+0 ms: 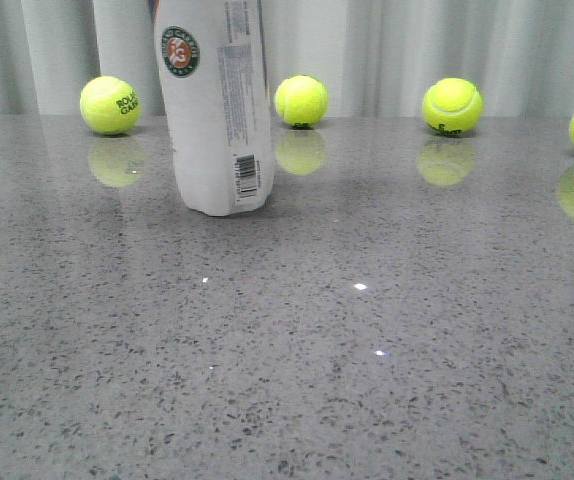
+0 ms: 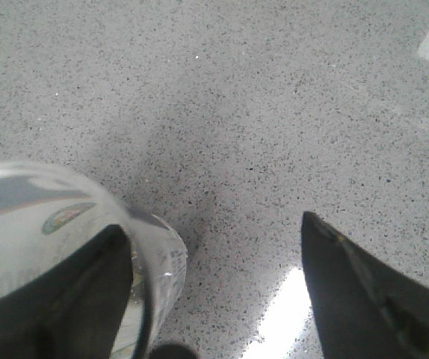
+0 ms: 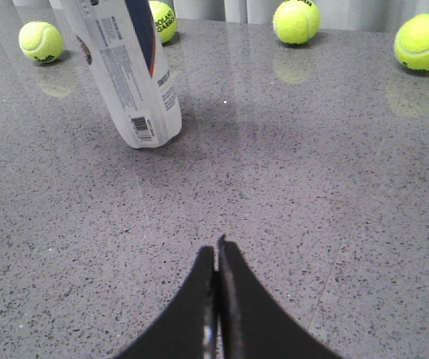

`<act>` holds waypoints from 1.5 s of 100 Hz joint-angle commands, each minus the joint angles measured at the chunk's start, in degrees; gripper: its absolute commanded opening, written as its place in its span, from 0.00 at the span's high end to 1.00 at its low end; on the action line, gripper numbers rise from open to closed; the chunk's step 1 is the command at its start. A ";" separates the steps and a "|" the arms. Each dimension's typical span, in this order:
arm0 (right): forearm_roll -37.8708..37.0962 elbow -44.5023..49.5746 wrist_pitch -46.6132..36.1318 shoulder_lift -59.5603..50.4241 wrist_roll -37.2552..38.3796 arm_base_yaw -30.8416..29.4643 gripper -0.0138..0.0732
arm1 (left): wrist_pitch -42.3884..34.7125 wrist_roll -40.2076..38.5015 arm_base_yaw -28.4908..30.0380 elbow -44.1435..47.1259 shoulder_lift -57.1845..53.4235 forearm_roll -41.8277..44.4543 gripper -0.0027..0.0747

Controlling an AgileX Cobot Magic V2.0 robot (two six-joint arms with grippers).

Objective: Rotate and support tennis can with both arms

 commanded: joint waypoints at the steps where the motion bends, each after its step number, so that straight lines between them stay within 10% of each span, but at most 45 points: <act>1: 0.53 -1.45 -4.13 0.37 -0.52 -0.22 0.92 | -2.96 -0.04 -0.29 -2.08 -2.21 -2.02 0.37; 30: 0.53 -1.45 -4.13 0.37 -0.52 -0.22 0.92 | -9.44 0.17 -0.29 -2.45 -3.15 -1.92 0.43; 56: 0.53 -1.45 -4.13 0.37 -0.52 -0.22 0.92 | -19.00 -0.31 -0.29 -0.78 -6.90 -2.59 0.99; 150: 0.53 -1.45 -4.13 0.37 -0.52 -0.22 0.92 | -48.87 -0.78 -0.29 55.12 -42.99 -7.65 0.99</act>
